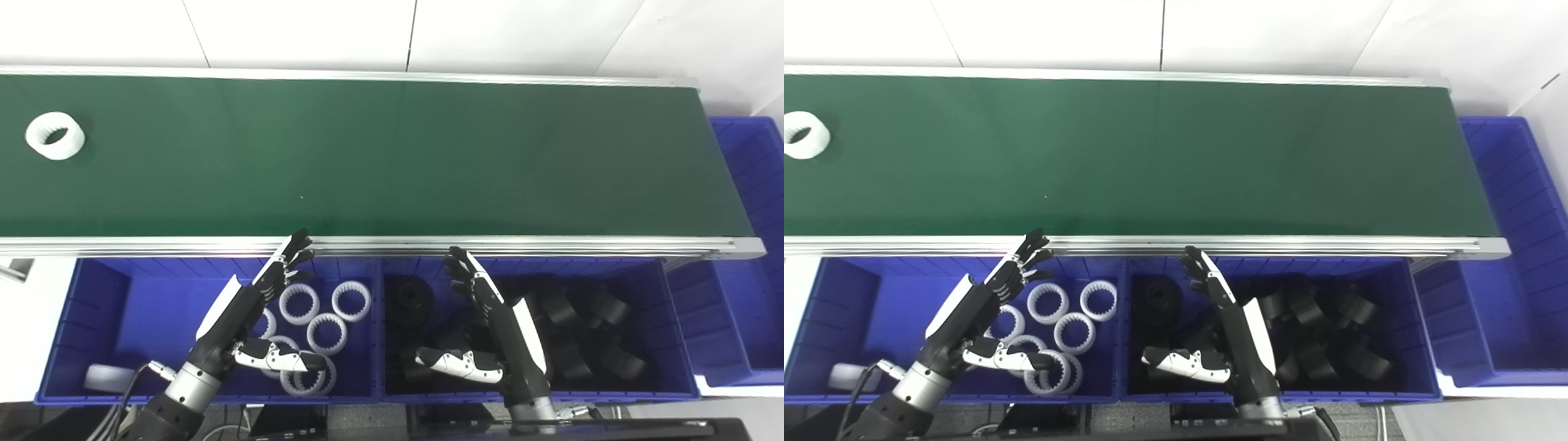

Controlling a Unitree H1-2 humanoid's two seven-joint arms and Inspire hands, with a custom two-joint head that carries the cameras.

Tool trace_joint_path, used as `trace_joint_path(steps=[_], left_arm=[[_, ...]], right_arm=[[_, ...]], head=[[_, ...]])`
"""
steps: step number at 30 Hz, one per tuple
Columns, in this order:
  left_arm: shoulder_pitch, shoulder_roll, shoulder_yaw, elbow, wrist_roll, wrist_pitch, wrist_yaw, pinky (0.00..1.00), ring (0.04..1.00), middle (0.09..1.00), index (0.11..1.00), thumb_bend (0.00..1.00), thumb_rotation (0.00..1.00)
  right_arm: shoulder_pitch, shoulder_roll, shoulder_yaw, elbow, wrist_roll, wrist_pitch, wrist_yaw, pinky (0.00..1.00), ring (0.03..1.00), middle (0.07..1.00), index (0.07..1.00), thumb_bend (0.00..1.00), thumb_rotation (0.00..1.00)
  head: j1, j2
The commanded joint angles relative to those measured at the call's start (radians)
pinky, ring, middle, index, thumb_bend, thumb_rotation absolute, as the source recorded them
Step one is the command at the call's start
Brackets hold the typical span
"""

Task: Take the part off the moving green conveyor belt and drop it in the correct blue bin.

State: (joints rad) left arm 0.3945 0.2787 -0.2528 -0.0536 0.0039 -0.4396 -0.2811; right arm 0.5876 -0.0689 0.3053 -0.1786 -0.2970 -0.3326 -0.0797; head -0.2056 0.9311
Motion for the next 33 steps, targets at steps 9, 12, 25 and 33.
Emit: trace_joint_path(steps=[9, 12, 25, 33], left_arm=[[0.004, 0.0, 0.007, -0.017, -0.006, -0.03, -0.01, 0.84, 0.943, 0.985, 1.0, 0.86, 0.25], [0.002, 0.0, 0.006, -0.018, 0.006, -0.03, -0.001, 0.84, 0.941, 0.985, 1.0, 0.86, 0.25], [-0.002, -0.008, 0.008, -0.006, -0.012, -0.03, -0.017, 0.84, 0.946, 0.988, 1.0, 0.86, 0.24], [0.006, -0.008, -0.011, 0.023, 0.045, -0.03, 0.038, 0.82, 0.93, 0.981, 1.0, 0.88, 0.28]], right_arm=[[0.006, 0.009, -0.002, -0.015, 0.008, -0.059, -0.003, 0.82, 0.876, 0.881, 0.924, 0.89, 0.44], [0.005, 0.01, -0.003, -0.014, 0.003, -0.059, -0.005, 0.82, 0.876, 0.882, 0.927, 0.89, 0.44], [0.0, 0.007, -0.005, -0.005, 0.006, -0.066, -0.003, 0.82, 0.879, 0.881, 0.925, 0.89, 0.44], [0.003, -0.004, -0.01, 0.049, 0.004, -0.102, -0.009, 0.83, 0.881, 0.89, 0.931, 0.89, 0.46]], head=[[0.001, -0.006], [0.001, -0.008], [0.004, -0.013], [0.165, -0.152]])
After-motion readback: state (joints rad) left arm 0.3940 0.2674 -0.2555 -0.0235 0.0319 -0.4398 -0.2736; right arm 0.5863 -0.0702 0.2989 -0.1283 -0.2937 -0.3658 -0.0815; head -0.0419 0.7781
